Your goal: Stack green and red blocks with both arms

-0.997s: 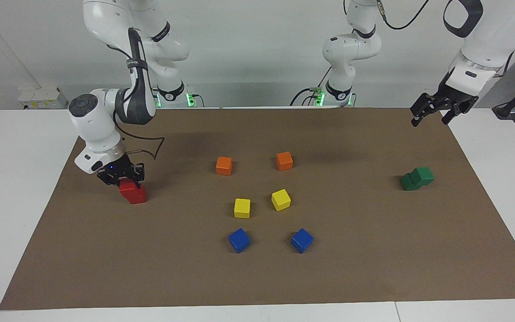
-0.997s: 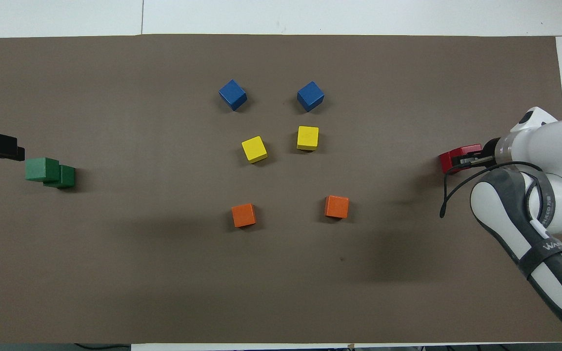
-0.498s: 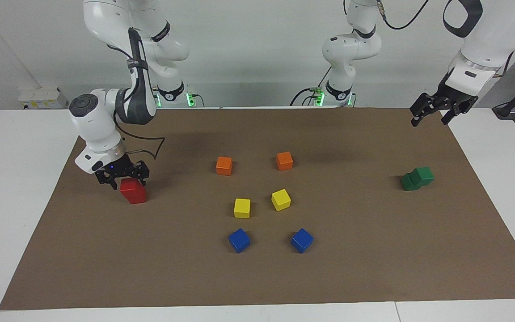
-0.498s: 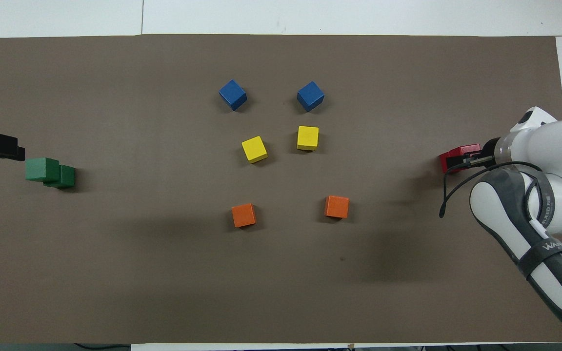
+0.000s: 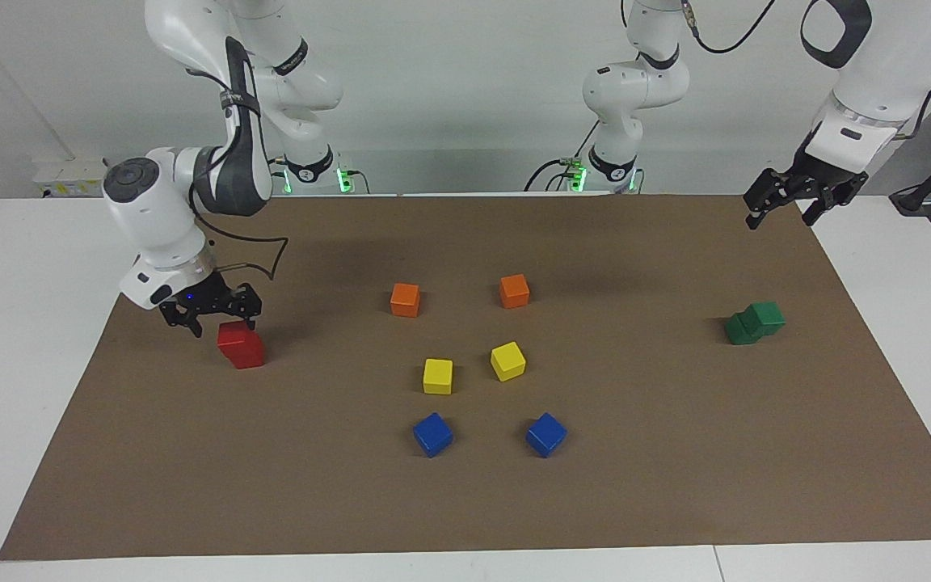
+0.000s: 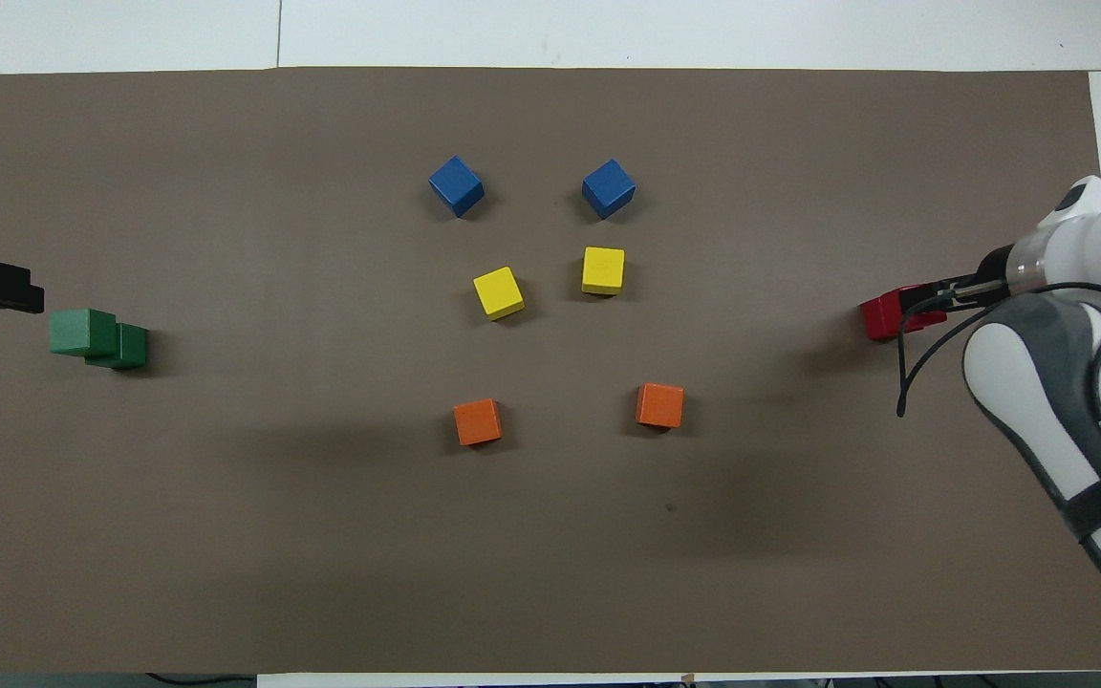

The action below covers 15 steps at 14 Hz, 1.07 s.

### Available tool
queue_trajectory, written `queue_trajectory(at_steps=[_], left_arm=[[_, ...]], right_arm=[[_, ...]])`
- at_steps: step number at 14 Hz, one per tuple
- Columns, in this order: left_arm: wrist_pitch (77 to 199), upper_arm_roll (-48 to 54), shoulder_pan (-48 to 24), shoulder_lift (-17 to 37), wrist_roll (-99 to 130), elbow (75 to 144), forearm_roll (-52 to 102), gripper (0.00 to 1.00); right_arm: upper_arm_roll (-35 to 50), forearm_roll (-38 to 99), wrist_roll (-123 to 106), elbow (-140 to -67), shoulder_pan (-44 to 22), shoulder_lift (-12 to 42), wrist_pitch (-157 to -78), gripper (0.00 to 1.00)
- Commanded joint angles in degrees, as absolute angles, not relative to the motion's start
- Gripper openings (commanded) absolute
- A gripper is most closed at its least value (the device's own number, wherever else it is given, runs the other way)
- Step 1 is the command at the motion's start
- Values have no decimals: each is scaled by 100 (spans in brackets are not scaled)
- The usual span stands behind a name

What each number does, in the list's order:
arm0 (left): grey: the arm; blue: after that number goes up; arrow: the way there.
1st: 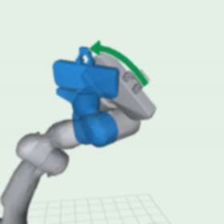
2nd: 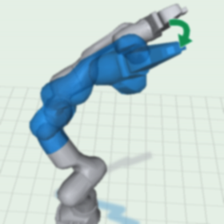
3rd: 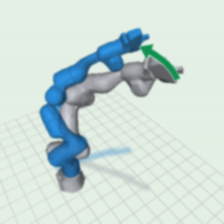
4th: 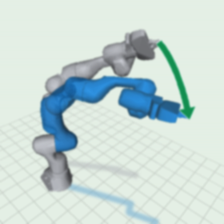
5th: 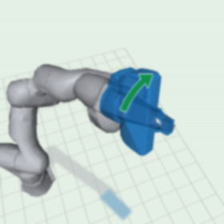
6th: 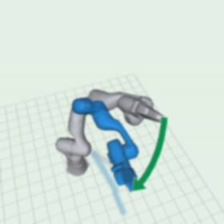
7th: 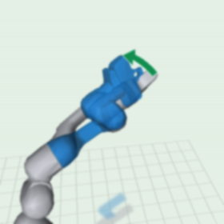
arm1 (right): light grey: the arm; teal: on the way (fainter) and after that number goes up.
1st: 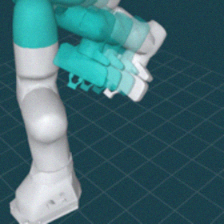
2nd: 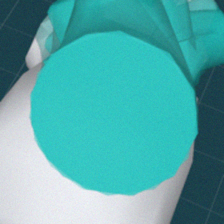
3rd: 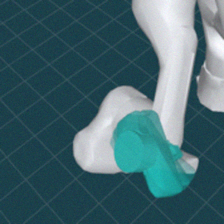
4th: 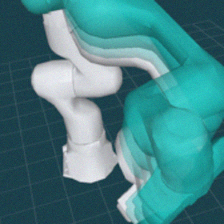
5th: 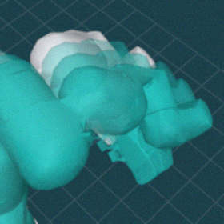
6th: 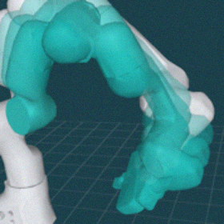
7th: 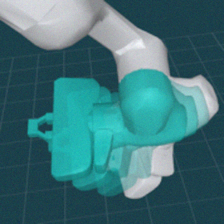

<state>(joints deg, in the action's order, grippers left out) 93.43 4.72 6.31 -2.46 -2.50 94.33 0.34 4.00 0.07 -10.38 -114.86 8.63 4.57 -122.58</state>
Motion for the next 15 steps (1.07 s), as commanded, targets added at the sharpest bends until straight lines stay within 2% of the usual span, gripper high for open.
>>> queue_trajectory(at_steps=[1, 4, 7, 15], left_arm=[[9448, 404, 536, -343, -316, 9536, -105, 100], [9448, 413, 545, -343, -316, 9545, -97, 100], [9448, 413, 536, -343, -316, 9545, -97, 100], [9448, 413, 545, -343, -316, 9536, -97, 100]], right_arm=[[492, 123, -748, -11215, 870, -182, -11480, 100], [519, 280, -747, -10883, 773, -737, -10499, 100], [510, 317, -747, -9856, 791, -494, -9486, 100], [492, 220, -747, -9800, 827, -439, -9553, 100]])
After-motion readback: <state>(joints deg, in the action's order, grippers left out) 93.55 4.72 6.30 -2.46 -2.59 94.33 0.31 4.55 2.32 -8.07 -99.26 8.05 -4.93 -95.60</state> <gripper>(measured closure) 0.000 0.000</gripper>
